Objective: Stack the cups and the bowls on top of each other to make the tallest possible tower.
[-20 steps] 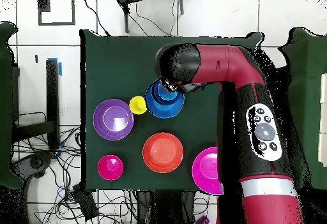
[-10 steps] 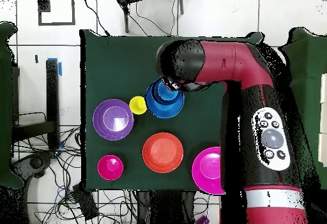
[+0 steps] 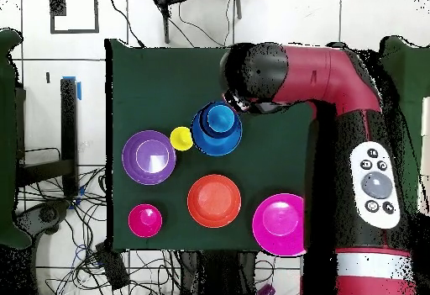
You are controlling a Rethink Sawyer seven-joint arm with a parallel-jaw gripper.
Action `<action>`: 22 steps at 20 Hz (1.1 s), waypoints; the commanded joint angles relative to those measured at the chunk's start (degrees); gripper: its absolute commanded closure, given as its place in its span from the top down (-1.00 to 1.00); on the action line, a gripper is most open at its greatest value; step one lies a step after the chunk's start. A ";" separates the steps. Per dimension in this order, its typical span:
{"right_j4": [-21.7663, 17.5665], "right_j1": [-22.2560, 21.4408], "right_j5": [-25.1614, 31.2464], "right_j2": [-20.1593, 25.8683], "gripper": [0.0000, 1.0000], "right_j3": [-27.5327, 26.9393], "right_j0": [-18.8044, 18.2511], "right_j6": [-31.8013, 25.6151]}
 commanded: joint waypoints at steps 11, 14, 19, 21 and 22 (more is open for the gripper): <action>1.25 1.40 6.12 4.59 1.00 -1.46 2.79 -2.92; 1.13 1.46 5.41 4.15 1.00 -1.28 3.71 -1.81; 1.39 1.28 4.28 3.59 1.00 -0.19 4.55 -0.42; 1.44 1.34 3.47 3.36 1.00 0.46 4.73 -0.06; 1.63 1.25 3.02 3.27 1.00 0.97 4.90 0.28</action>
